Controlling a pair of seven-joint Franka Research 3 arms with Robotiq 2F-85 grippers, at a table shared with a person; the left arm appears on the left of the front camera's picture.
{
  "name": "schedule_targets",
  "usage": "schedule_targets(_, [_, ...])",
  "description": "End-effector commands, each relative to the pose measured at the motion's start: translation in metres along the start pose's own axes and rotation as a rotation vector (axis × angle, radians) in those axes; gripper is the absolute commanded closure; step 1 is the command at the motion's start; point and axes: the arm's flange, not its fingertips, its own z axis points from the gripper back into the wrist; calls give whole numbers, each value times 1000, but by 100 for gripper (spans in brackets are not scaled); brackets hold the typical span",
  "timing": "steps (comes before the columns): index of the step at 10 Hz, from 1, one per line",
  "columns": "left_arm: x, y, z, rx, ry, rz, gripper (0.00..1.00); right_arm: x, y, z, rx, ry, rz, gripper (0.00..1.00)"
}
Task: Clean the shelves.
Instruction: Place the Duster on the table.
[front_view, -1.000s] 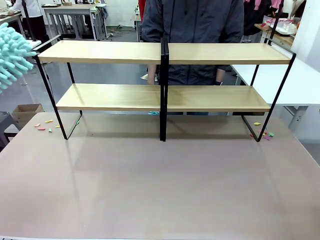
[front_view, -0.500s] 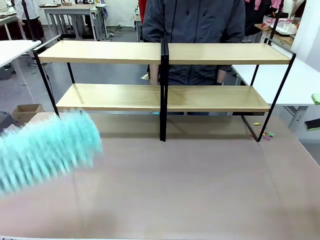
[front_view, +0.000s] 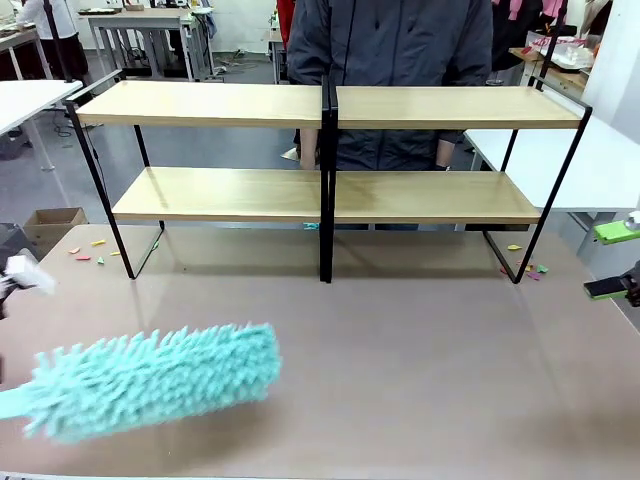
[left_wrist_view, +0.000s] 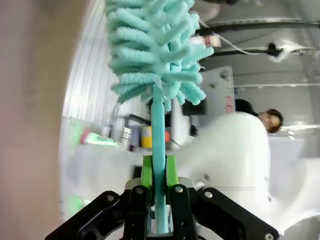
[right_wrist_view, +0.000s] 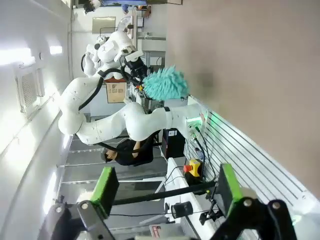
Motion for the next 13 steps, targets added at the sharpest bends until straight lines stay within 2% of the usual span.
schedule_targets(1, [-27, -12, 0, -71, -4, 16, 88, -5, 16, 6, 16, -26, 38, 0])
schedule_targets(2, [-27, -12, 0, -71, -4, 16, 88, -5, 16, 6, 16, -26, 38, 0])
schedule_targets(3, [6, 3, -2, 4, 9, 9, 88, -5, 16, 6, 16, -26, 38, 0])
schedule_targets(4, [20, 14, -1, 24, 91, -11, 88, -5, 16, 6, 16, -26, 38, 0])
schedule_targets(6, [43, 43, 5, 57, 96, -59, 88, -5, 16, 6, 16, -26, 38, 0])
schedule_targets(10, [45, 57, 20, 126, -44, -52, 88, -5, 16, 6, 16, -26, 38, 0])
schedule_targets(11, [44, 61, 25, 174, -63, -10, 31, -5, 16, 6, 16, -26, 38, 0])
schedule_targets(12, [42, 61, 30, 195, -120, -17, 31, -5, 16, 6, 16, -26, 38, 0])
schedule_targets(13, [37, 57, 38, 257, -187, -9, 0, -5, 16, 6, 16, -26, 38, 0])
